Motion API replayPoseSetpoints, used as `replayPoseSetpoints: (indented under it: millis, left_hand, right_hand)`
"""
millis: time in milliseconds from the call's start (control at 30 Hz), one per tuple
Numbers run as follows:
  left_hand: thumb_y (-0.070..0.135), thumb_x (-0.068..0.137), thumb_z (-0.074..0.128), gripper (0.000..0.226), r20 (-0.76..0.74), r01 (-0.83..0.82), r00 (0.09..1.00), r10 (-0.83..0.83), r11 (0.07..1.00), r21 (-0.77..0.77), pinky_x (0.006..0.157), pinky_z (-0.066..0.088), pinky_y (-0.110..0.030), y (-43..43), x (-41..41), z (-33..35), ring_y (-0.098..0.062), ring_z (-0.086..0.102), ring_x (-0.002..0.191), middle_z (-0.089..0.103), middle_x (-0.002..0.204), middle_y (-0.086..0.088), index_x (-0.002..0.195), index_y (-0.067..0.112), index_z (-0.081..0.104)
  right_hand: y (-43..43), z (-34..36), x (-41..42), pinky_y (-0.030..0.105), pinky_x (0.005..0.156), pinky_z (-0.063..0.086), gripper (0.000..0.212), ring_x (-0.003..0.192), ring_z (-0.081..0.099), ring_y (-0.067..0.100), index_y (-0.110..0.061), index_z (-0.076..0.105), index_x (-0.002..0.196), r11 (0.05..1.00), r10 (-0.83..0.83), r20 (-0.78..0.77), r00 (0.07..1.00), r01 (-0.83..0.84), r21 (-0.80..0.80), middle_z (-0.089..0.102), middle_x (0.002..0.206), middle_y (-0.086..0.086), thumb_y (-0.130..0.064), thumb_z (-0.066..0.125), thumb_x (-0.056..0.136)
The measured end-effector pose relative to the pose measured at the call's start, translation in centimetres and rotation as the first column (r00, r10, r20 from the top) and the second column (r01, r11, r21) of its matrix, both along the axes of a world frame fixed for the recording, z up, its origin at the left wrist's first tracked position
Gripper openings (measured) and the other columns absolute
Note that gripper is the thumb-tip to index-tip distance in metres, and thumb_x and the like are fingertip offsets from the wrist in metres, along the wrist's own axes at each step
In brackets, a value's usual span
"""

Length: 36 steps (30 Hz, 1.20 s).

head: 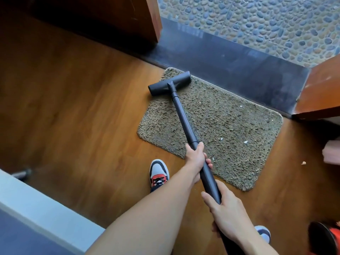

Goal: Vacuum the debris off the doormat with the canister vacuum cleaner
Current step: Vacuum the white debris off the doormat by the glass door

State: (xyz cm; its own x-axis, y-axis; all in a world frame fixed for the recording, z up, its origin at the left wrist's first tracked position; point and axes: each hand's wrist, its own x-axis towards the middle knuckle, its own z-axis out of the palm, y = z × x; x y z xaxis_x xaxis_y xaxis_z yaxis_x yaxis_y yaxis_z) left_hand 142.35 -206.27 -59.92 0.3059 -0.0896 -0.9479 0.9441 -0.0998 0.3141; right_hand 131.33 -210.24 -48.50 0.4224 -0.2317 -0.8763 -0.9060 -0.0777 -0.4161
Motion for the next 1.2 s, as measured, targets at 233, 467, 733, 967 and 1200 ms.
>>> replayPoseSetpoints:
  millis: [233, 467, 733, 967, 1200]
  left_hand:
    - [0.026, 0.103, 0.049, 0.020, -0.019, 0.053, 0.998, -0.053, 0.999, 0.008, 0.042, 0.044, -0.021, -0.9, 1.5, 0.4, -0.010, 0.043, 0.042, 0.042, 0.069, -0.004, 0.117, 0.018, 0.036]
    - [0.024, 0.102, 0.048, 0.025, -0.090, 0.013, 0.996, -0.013, 1.000, 0.000, 0.041, 0.043, -0.022, -2.2, -4.8, 2.1, -0.010, 0.043, 0.041, 0.042, 0.068, -0.004, 0.124, 0.018, 0.036]
    - [0.024, 0.101, 0.050, 0.034, -0.093, -0.031, 0.995, 0.032, 0.999, 0.010, 0.041, 0.043, -0.022, -1.4, -9.6, 2.0, -0.010, 0.043, 0.039, 0.043, 0.067, -0.004, 0.132, 0.018, 0.036]
    - [0.024, 0.102, 0.050, 0.031, -0.030, -0.033, 0.999, 0.034, 0.999, 0.029, 0.042, 0.043, -0.022, 0.2, -5.4, 0.7, -0.011, 0.043, 0.041, 0.043, 0.068, -0.004, 0.130, 0.018, 0.037]
    - [0.025, 0.102, 0.049, 0.017, -0.019, -0.063, 0.998, 0.063, 0.998, 0.025, 0.041, 0.042, -0.021, 1.9, 0.6, 0.1, -0.011, 0.041, 0.042, 0.041, 0.067, -0.004, 0.112, 0.017, 0.037]
  right_hand:
    - [-0.6, 0.2, 1.0, 0.029, 0.036, 0.048, 0.020, 0.041, 0.066, 0.028, -0.036, 0.053, 0.115, 1.000, -0.003, -0.009, 1.000, 0.002, -0.025, 0.063, 0.077, 0.012, -0.029, 0.060, 0.097]
    - [-2.2, 1.9, -4.8, 0.022, 0.049, 0.052, 0.030, 0.050, 0.067, 0.022, -0.038, 0.054, 0.123, 0.991, 0.095, -0.074, 0.993, -0.101, -0.085, 0.067, 0.075, 0.003, -0.036, 0.063, 0.095]
    - [-1.8, 1.8, -9.4, 0.005, 0.069, 0.042, 0.042, 0.089, 0.062, 0.018, -0.044, 0.050, 0.130, 0.970, 0.203, -0.102, 0.974, -0.215, -0.116, 0.067, 0.091, -0.008, -0.045, 0.066, 0.091]
    - [-0.2, 0.1, -5.8, 0.019, 0.067, 0.054, 0.040, 0.072, 0.066, 0.019, -0.041, 0.051, 0.131, 0.974, 0.200, -0.038, 0.979, -0.203, -0.101, 0.067, 0.082, -0.006, -0.046, 0.062, 0.093]
    - [1.1, -0.8, 0.1, 0.031, 0.034, 0.050, 0.017, 0.038, 0.065, 0.025, -0.035, 0.052, 0.113, 0.987, 0.152, 0.024, 0.988, -0.150, -0.047, 0.065, 0.083, 0.010, -0.032, 0.058, 0.097]
